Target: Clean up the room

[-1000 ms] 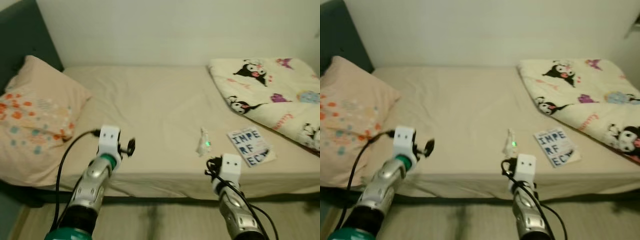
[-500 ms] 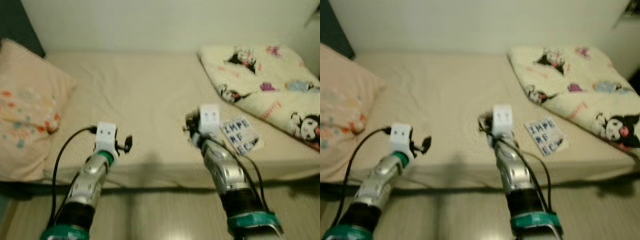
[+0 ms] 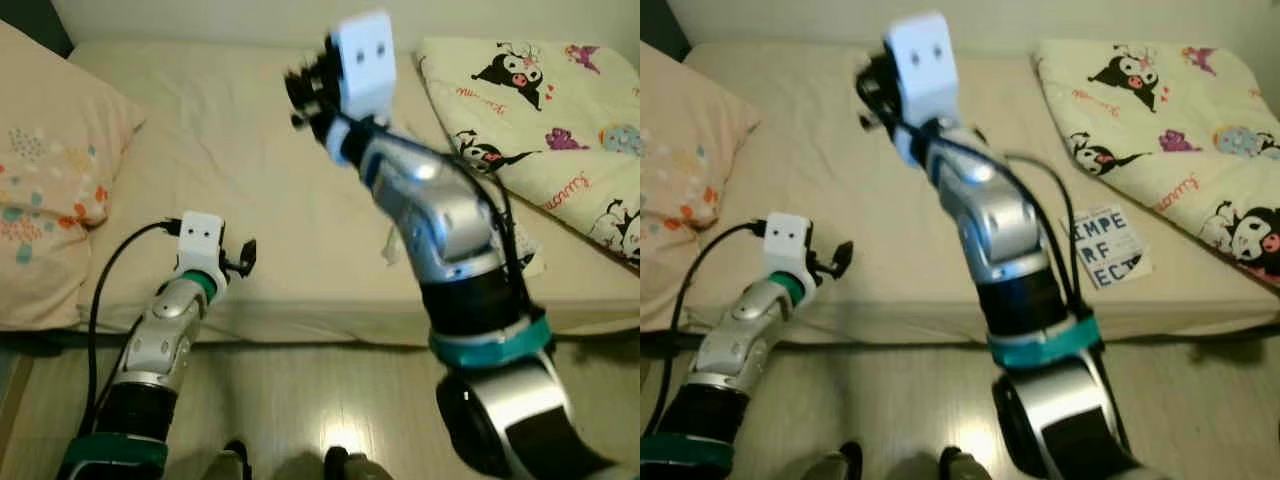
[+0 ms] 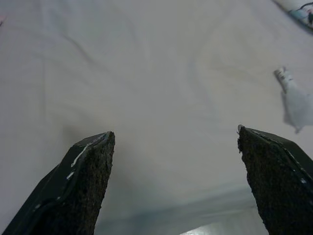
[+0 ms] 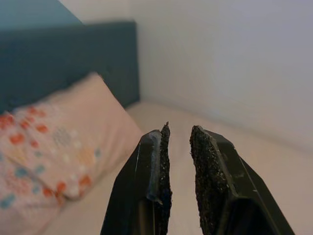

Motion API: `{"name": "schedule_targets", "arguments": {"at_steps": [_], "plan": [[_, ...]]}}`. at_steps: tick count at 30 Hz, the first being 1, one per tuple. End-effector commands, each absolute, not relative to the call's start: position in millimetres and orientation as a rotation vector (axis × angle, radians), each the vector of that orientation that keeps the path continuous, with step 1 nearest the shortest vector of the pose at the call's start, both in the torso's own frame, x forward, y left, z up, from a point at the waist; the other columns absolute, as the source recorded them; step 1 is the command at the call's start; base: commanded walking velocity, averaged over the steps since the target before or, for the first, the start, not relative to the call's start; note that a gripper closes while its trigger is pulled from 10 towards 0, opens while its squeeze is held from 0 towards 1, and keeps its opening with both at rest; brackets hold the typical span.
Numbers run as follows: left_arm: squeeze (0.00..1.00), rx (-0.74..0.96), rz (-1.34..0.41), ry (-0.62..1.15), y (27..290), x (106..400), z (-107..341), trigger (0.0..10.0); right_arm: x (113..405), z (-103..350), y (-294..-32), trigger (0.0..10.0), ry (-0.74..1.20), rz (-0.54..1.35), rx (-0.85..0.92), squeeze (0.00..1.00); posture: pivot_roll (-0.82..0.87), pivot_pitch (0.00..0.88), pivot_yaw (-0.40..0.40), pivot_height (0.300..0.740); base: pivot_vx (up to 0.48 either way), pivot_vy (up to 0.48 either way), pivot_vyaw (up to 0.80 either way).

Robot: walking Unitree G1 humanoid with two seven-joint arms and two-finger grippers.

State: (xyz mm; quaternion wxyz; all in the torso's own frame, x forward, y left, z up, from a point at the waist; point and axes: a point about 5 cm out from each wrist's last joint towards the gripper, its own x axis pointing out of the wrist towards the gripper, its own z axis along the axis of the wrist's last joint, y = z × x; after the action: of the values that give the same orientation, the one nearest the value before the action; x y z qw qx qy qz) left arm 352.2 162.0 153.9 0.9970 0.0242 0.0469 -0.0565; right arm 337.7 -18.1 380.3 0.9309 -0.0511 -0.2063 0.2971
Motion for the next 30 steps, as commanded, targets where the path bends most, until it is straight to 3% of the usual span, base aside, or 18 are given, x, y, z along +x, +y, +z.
{"name": "schedule_targets", "arguments": {"at_steps": [1,13,22,30], "plan": [[0.00,0.056,-0.102,0.131,165.0,346.1,144.1,10.0,327.3,396.0,-12.4,10.0,-0.450,0.652,-0.103,0.00,0.12,0.303,-0.011,0.740,0.000,0.000,0.00],[0.00,0.046,-0.105,0.156,161.3,339.0,141.3,10.0,319.9,406.4,-12.9,10.0,-0.400,0.660,-0.068,0.00,0.12,0.310,-0.008,0.740,0.000,0.000,0.00],[0.00,0.049,-0.115,0.164,159.1,338.6,142.4,10.0,325.0,407.3,-18.9,10.0,-0.391,0.610,-0.123,0.00,0.12,0.320,-0.002,0.740,0.000,0.000,0.00],[0.00,0.054,-0.114,0.176,161.6,335.9,141.1,10.0,312.9,410.7,-20.5,10.0,-0.404,0.617,-0.152,0.00,0.13,0.323,0.009,0.740,0.000,0.000,0.00]]}}
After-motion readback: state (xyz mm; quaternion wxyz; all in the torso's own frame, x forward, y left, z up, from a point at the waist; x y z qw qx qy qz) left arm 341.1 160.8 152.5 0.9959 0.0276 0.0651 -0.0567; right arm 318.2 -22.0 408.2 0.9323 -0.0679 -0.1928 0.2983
